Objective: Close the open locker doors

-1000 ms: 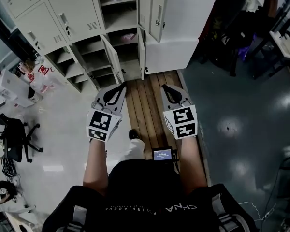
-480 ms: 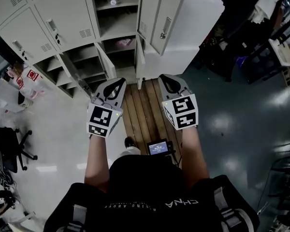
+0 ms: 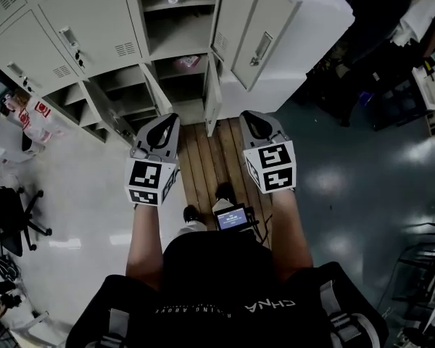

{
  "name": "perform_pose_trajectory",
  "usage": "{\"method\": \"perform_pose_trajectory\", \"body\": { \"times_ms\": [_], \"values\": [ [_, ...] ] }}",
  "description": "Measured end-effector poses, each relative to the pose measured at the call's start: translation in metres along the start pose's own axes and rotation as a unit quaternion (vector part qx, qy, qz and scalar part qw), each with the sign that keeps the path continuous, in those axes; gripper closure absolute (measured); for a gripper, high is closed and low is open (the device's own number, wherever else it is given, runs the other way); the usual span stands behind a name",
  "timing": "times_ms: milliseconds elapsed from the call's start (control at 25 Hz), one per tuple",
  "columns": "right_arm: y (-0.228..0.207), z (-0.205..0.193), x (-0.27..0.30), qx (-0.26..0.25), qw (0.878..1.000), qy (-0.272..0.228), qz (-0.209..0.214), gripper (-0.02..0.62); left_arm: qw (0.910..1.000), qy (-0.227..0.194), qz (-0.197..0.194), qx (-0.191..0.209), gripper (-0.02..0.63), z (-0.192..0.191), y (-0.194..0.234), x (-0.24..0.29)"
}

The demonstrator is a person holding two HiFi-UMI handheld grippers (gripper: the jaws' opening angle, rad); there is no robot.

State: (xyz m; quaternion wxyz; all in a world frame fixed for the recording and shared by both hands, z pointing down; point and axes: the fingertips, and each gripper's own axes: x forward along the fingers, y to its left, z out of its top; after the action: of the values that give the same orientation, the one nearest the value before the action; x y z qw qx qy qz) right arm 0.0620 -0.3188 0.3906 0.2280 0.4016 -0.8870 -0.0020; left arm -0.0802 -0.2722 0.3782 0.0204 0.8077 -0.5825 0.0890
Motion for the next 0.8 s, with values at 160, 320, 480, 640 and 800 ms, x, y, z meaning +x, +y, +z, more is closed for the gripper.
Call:
{"method": "perform_pose_trajectory", "body": {
  "times_ms": [160, 320, 480, 640, 800],
  "values": [
    [-0.023, 0.014, 0.025, 0.006, 1.0, -0.014, 0.004, 0.561, 0.9998, 0.01, 0.015, 0.004, 0.586, 0.005, 0.015, 0.02],
    [-0.058, 0.035, 0.041, 0.006, 0.999, -0.035, 0.007, 0.561, 0.9994, 0.0, 0.034, 0.01, 0.586, 0.028, 0.025, 0.051],
    [-0.105, 0.047, 0.05, 0.003, 0.999, -0.052, 0.003, 0.561, 0.9988, -0.013, 0.043, 0.018, 0.586, 0.052, 0.02, 0.093],
    [-0.148, 0.057, 0.056, 0.024, 0.996, -0.084, 0.007, 0.56, 0.9993, -0.015, 0.031, 0.015, 0.586, 0.061, 0.004, 0.128],
    [-0.175, 0.064, 0.062, 0.056, 0.993, -0.107, 0.013, 0.56, 1.0, -0.001, 0.001, 0.009, 0.586, 0.052, -0.006, 0.152]
  ]
}}
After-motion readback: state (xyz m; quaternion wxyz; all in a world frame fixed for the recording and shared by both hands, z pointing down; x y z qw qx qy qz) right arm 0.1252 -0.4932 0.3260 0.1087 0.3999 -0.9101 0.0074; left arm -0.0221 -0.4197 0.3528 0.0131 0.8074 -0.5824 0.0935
